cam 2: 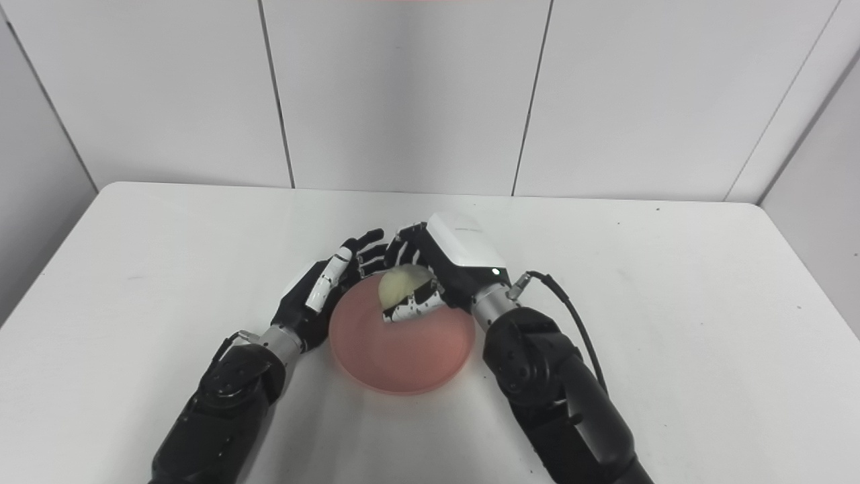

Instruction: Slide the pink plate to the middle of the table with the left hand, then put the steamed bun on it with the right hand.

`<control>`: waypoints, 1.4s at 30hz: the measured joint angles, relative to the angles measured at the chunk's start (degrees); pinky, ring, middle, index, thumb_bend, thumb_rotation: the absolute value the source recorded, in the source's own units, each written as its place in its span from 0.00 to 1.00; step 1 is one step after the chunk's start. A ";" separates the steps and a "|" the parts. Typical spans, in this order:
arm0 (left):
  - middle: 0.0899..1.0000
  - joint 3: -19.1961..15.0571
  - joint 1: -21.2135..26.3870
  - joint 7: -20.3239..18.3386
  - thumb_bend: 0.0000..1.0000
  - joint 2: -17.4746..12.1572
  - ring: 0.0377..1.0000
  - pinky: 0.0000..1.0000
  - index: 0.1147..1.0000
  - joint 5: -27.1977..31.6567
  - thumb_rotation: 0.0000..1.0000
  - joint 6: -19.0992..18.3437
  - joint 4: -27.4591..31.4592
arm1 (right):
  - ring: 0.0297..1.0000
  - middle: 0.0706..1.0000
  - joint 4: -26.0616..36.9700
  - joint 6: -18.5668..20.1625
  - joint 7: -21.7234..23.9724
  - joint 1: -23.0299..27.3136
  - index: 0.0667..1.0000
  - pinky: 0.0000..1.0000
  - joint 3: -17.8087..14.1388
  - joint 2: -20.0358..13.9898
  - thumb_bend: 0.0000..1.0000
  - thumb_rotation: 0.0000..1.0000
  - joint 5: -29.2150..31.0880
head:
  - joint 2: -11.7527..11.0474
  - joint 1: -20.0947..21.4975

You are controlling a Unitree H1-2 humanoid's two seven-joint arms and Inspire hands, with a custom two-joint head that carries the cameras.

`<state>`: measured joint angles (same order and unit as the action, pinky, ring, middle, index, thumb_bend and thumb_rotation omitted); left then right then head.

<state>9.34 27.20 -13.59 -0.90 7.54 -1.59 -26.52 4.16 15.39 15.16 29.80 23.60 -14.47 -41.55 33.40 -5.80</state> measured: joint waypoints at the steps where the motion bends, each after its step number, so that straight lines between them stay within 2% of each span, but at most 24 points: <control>1: 0.88 0.02 0.01 0.00 0.41 0.00 0.87 0.86 0.88 0.00 1.00 0.00 0.00 | 0.37 0.43 -0.19 -0.67 -0.03 0.00 0.45 0.31 0.06 0.01 0.51 0.12 0.06 | 0.00 0.00; 4: 0.88 0.04 0.01 0.00 0.40 -0.01 0.87 0.86 0.88 0.00 1.00 0.00 0.01 | 0.36 0.42 -1.29 -2.16 -0.14 -0.01 0.45 0.31 0.26 0.15 0.51 0.12 0.19 | 0.26 0.35; 9: 0.88 0.09 -0.03 0.00 0.40 -0.04 0.87 0.85 0.88 0.00 1.00 0.00 0.17 | 0.40 0.46 -2.51 -2.49 -0.24 -0.39 0.45 0.34 0.38 0.50 0.51 0.13 -0.01 | 0.79 0.61; 17: 0.88 0.07 -0.28 0.37 0.40 -0.06 0.86 0.84 0.87 -0.01 1.00 -0.89 1.05 | 0.37 0.43 -6.16 -2.92 -0.51 -1.16 0.45 0.31 0.73 0.52 0.51 0.12 -0.12 | 1.14 0.79; 23: 0.87 0.07 -0.30 0.64 0.40 -0.04 0.86 0.85 0.87 -0.01 1.00 -1.60 1.37 | 0.37 0.44 -8.62 -5.37 -1.91 -1.15 0.45 0.31 0.80 0.62 0.51 0.13 0.03 | 1.32 0.79; 32: 0.87 0.03 -0.35 0.71 0.41 -0.06 0.87 0.86 0.87 -0.01 1.00 -1.87 1.52 | 0.34 0.41 -11.86 -6.99 -4.37 -0.31 0.45 0.28 1.50 1.09 0.51 0.12 -0.08 | 1.49 0.88; 39: 0.87 0.03 -0.39 0.73 0.39 -0.05 0.86 0.84 0.86 -0.01 1.00 -1.94 1.64 | 0.40 0.47 -11.31 -7.08 -4.49 -0.31 0.46 0.33 2.02 0.87 0.51 0.13 -0.65 | 1.49 0.79; 42: 0.87 0.04 -0.39 0.73 0.39 -0.03 0.86 0.83 0.85 -0.01 1.00 -1.94 1.66 | 0.43 0.51 -9.83 -6.80 -2.73 -0.31 0.46 0.36 2.49 0.42 0.51 0.14 -2.07 | 1.49 0.79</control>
<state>9.37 26.80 -12.86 -0.94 7.54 -3.53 -24.85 -5.67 8.60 12.43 29.48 26.09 -14.05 -43.63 34.89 -5.01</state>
